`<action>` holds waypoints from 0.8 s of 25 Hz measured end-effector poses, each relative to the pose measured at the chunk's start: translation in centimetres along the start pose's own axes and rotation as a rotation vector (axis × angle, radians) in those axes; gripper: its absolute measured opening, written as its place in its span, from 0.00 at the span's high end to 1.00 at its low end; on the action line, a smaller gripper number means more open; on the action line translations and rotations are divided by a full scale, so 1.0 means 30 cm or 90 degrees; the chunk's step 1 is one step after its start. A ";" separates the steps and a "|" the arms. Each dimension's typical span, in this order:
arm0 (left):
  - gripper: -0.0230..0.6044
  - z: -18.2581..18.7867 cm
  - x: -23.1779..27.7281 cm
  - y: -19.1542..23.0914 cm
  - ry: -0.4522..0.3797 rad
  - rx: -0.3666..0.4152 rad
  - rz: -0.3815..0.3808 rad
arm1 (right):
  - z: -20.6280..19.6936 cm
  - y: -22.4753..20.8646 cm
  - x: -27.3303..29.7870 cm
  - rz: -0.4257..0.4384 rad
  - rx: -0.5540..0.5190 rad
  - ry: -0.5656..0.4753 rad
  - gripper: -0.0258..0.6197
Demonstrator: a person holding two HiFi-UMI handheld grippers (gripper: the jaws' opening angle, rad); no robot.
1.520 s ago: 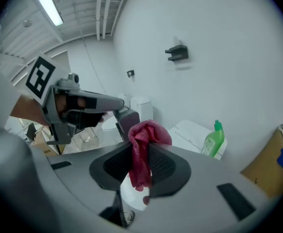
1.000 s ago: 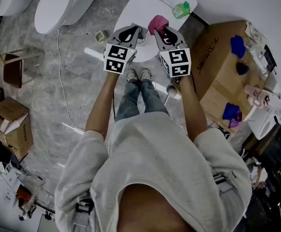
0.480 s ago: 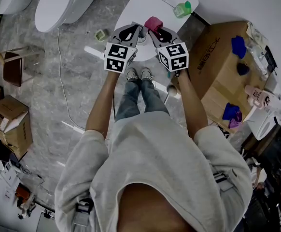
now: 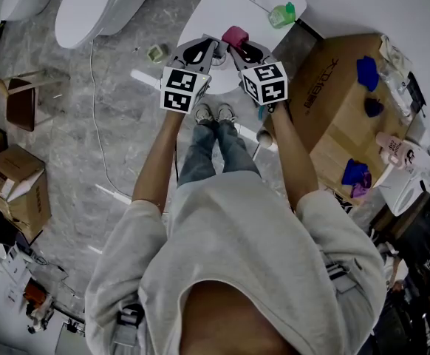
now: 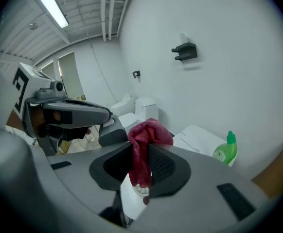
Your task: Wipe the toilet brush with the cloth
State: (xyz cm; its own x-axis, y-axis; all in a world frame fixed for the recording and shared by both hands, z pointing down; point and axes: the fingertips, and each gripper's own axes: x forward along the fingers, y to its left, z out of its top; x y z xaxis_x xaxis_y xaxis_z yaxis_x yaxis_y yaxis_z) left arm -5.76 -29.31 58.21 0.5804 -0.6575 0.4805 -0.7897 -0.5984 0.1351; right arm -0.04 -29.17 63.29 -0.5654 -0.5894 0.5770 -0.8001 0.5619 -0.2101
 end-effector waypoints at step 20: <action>0.93 0.001 0.011 -0.019 0.000 -0.004 -0.005 | -0.474 0.029 0.023 0.002 0.074 0.218 0.80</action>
State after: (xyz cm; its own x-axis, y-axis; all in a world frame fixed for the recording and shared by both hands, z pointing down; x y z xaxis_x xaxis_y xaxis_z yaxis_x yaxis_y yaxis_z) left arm -5.13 -29.20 58.26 0.5862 -0.6533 0.4792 -0.7867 -0.6002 0.1441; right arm 1.73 -20.83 74.72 -0.4837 -0.3484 0.8029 -0.8273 0.4814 -0.2895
